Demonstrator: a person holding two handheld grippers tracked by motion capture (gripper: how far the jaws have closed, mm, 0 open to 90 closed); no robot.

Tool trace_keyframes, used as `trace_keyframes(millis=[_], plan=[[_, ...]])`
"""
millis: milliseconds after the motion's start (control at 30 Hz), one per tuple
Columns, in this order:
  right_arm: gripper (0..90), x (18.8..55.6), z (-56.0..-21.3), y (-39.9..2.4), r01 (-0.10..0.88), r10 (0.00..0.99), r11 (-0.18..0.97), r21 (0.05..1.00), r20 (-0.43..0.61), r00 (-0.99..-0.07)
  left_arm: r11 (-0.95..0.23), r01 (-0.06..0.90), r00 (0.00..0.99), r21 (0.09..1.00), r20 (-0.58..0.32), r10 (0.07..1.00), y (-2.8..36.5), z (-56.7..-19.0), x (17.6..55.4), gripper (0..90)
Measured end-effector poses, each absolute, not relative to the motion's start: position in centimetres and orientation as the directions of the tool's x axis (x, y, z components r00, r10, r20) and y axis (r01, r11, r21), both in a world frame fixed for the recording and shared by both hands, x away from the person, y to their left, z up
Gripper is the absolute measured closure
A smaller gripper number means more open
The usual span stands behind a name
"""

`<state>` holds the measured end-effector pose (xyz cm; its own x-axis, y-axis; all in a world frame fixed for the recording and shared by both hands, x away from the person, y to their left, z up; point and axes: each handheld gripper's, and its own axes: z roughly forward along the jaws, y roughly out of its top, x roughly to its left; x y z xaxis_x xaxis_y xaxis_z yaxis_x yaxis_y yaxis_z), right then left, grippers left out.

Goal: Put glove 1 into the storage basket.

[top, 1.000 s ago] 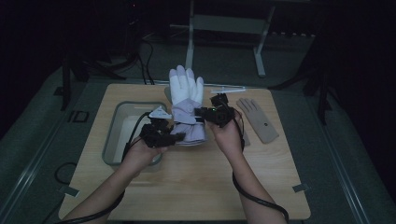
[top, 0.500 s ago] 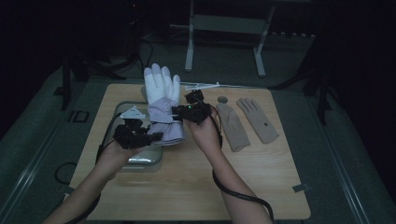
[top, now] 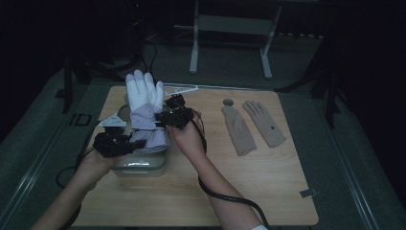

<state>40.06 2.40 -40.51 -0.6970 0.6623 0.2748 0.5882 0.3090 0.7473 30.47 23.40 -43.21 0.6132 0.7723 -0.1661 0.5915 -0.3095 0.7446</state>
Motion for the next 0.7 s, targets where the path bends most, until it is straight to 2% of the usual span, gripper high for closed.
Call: trace_keyframes(millis=[367,700], plan=[[80.0,40.8,-44.5,5.2,0.623,0.667,0.351,0.699,0.280,-0.690,-0.311,0.657,0.583,0.686,-0.201,0.787,25.3,-46.7,31.0,68.2],[80.1,41.0,-47.8,6.0,0.661,0.681,0.368,0.654,0.295,-0.671,-0.302,0.702,0.567,0.644,-0.250,0.785,25.9,-49.6,31.4,66.9]])
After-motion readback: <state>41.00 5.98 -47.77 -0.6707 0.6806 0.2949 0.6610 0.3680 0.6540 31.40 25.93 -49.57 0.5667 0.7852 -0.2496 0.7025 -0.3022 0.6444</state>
